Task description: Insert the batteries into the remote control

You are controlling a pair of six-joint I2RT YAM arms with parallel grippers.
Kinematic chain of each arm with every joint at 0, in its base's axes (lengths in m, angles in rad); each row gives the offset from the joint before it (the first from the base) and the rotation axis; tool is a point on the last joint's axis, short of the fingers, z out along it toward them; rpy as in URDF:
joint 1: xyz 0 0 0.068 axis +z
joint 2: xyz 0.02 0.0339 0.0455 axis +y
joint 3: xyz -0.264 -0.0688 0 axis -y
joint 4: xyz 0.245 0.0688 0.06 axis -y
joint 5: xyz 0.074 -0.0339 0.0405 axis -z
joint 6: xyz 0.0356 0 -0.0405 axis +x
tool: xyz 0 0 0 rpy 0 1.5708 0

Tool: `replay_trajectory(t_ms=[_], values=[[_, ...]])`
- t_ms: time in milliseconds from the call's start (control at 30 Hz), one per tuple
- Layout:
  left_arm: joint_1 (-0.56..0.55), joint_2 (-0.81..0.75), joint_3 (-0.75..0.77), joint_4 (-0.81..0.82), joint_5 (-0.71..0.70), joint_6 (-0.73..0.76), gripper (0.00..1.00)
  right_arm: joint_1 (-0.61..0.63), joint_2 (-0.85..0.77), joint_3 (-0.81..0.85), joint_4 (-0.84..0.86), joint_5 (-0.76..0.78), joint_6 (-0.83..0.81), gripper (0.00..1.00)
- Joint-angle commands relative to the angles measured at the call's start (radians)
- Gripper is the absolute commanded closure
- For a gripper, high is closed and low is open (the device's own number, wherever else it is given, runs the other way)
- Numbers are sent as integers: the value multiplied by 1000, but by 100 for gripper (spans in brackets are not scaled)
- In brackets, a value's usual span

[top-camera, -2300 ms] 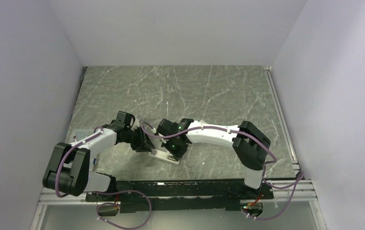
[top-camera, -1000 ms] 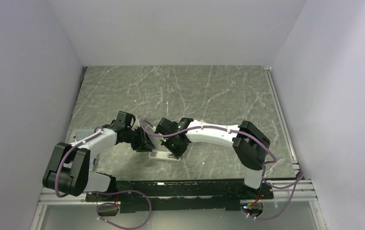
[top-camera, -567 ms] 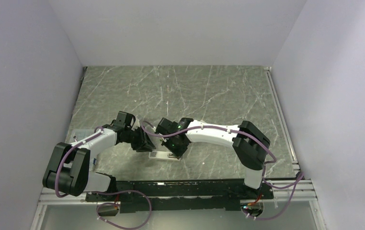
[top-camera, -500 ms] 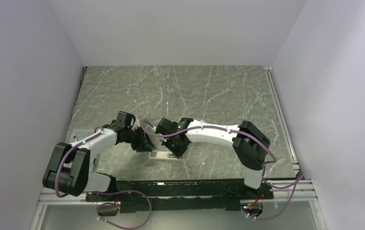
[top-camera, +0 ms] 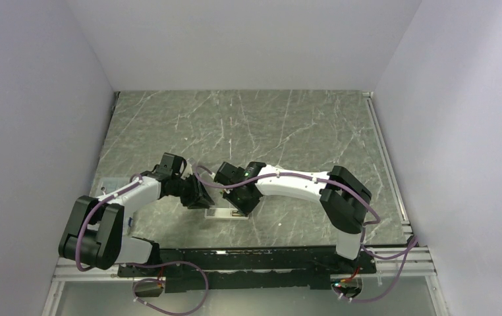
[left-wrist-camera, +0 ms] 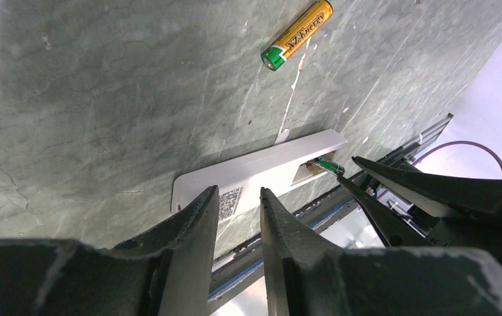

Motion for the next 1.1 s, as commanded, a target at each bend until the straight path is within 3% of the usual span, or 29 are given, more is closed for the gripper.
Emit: replay_trajectory(t_ms=[0, 467, 1067], values=[[-7, -2, -9, 17, 9, -7, 65, 2, -19, 36, -1, 34, 1, 73], [-7, -38, 2, -51, -12, 8, 61, 2, -84, -39, 42, -82, 28, 71], [-9, -83, 11, -142, -46, -1, 51, 2, -118, -81, 55, -56, 77, 70]])
